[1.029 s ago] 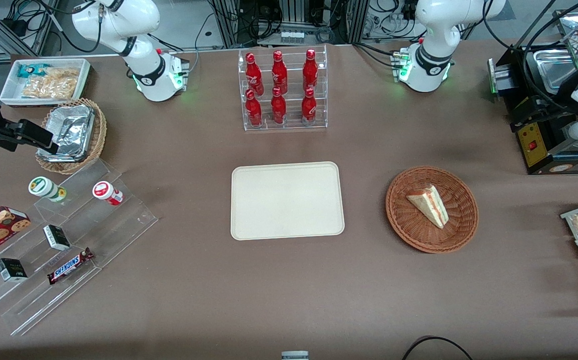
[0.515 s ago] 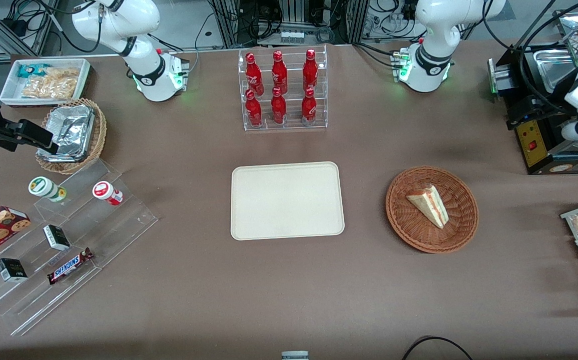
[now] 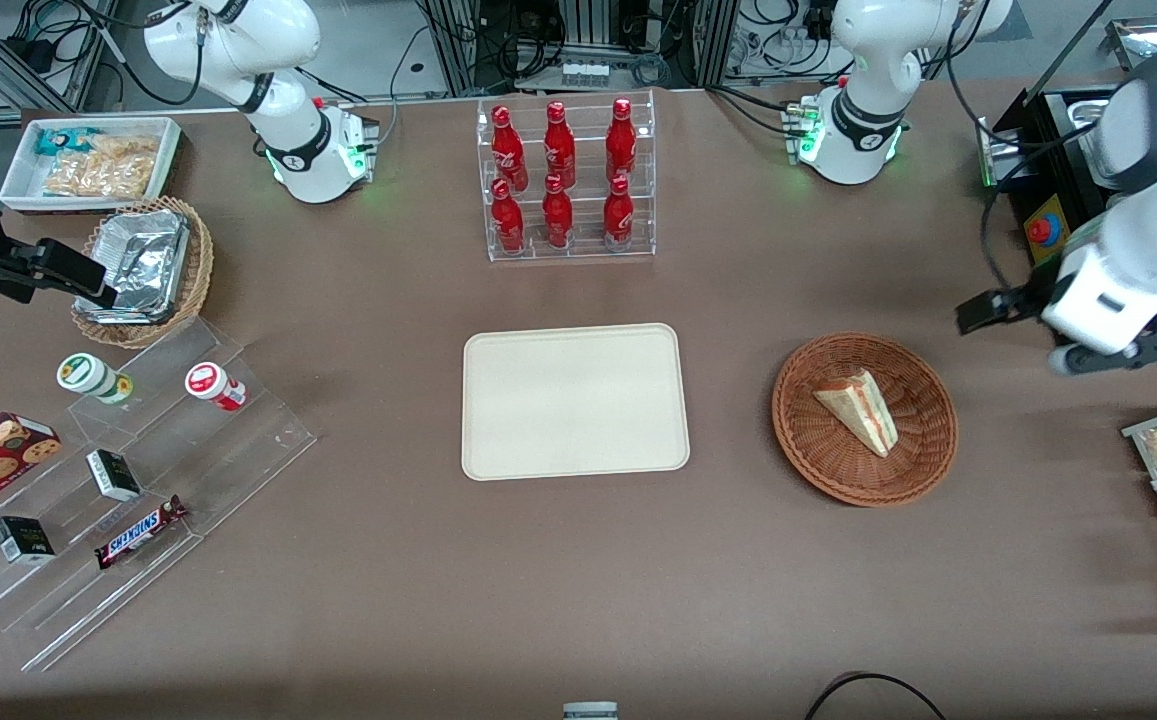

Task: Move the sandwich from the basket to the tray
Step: 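Lower the open left gripper over the wrapped sandwich in the basket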

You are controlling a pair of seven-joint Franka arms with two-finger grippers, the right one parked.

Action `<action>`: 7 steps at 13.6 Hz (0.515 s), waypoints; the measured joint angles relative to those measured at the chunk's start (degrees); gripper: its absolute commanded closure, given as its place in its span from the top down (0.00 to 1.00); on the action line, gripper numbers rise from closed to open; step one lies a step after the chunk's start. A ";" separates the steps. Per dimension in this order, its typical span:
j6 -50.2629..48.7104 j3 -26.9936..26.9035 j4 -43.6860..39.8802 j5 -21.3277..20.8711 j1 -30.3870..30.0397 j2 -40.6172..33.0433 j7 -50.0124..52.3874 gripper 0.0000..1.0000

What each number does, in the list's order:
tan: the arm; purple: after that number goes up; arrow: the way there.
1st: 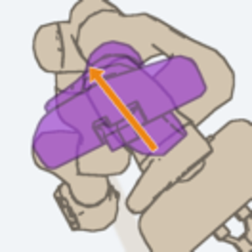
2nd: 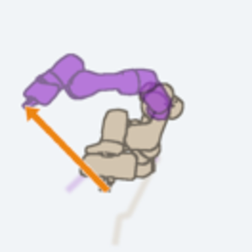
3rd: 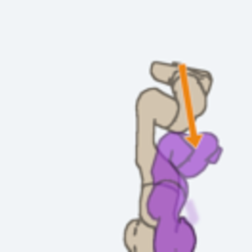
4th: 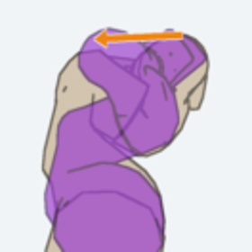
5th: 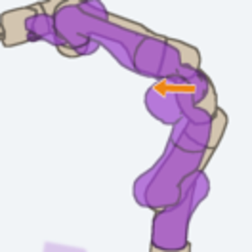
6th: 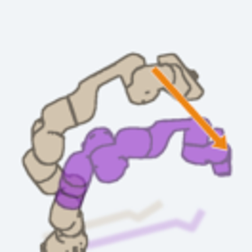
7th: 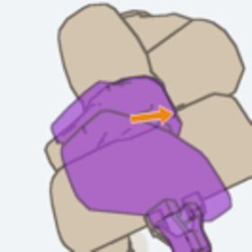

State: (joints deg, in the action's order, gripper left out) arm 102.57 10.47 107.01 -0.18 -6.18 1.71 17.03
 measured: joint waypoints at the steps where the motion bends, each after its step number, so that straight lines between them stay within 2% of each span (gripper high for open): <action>1: 3.87 0.99 2.85 0.00 0.02 0.21 3.87 1.00; 7: 20.02 5.93 14.59 -0.01 0.14 1.22 26.36 1.00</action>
State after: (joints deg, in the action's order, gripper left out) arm 122.58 16.40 121.60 -0.19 -6.04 2.93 43.39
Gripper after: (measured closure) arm 0.000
